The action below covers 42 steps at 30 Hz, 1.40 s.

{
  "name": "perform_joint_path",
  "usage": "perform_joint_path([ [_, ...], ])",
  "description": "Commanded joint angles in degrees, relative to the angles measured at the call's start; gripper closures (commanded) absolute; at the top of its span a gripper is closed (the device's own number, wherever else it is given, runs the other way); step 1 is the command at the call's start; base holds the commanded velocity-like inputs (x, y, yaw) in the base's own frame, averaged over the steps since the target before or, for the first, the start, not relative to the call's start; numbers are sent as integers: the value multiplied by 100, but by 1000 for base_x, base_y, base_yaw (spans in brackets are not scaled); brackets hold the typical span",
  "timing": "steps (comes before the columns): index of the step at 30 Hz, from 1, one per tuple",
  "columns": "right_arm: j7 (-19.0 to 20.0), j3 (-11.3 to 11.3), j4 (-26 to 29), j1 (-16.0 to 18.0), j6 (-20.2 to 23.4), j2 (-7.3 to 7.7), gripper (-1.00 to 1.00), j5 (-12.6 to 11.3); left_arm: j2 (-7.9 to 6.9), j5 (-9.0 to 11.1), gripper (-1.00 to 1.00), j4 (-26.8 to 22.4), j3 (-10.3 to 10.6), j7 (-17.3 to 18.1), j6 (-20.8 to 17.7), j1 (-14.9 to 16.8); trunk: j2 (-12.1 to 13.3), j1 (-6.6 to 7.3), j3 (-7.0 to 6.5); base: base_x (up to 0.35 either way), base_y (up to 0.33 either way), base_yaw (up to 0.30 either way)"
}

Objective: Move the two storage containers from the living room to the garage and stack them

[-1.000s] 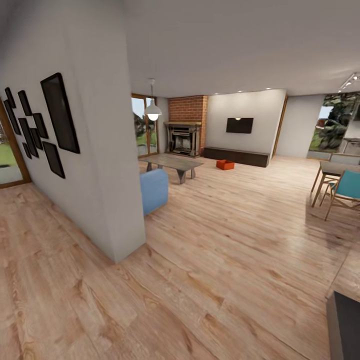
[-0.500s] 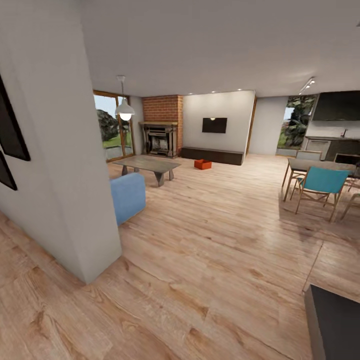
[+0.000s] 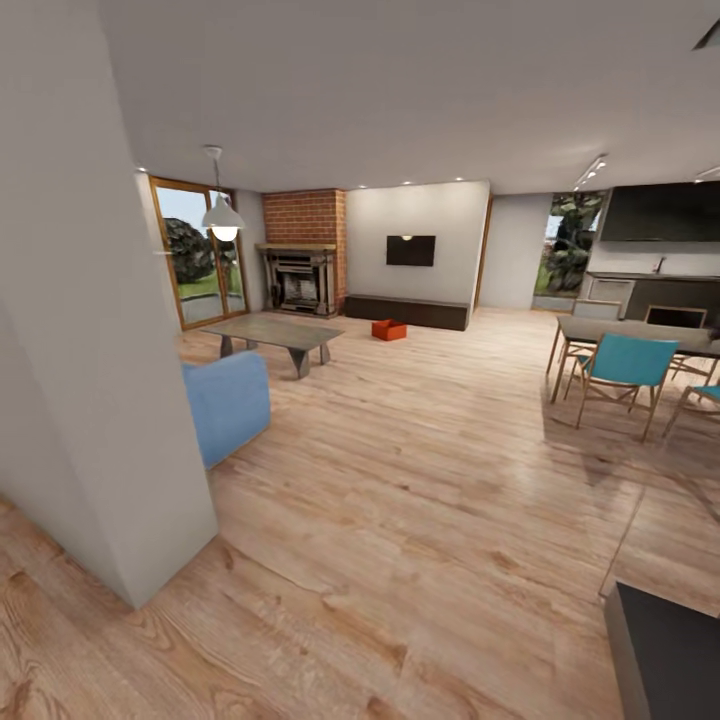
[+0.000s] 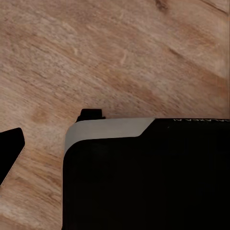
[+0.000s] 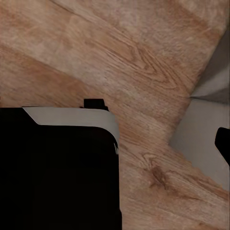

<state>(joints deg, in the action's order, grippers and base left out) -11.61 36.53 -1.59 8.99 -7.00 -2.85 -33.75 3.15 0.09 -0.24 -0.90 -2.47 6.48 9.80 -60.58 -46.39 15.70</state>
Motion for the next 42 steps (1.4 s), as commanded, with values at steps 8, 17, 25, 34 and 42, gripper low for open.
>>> perform_joint_path([
  [8, -43, 63, 34, 6, -29, 22, -100, -35, 8, -1, -100, 6, -4, -17, 30, 4, -4, -4, 7, 322, 0, 0],
  [17, -43, 50, 38, 6, -29, 44, -100, -19, 10, -1, -100, 6, -6, -17, 35, 4, -4, -4, 7, 309, 0, 0],
  [25, -43, 58, 40, 5, -29, 34, -100, -19, 10, -9, -100, 6, 1, -8, -2, 4, -4, -4, 7, 315, 0, 0],
  [34, -43, 62, 43, 6, -29, 31, -100, -18, 10, -8, -100, 6, -6, -8, 10, 4, -4, -4, 7, 317, 0, 0],
  [42, -43, 56, 43, 6, -29, 31, -100, -18, 10, -9, -100, 6, -7, -8, 12, 4, -4, -4, 7, 317, 0, 0],
])
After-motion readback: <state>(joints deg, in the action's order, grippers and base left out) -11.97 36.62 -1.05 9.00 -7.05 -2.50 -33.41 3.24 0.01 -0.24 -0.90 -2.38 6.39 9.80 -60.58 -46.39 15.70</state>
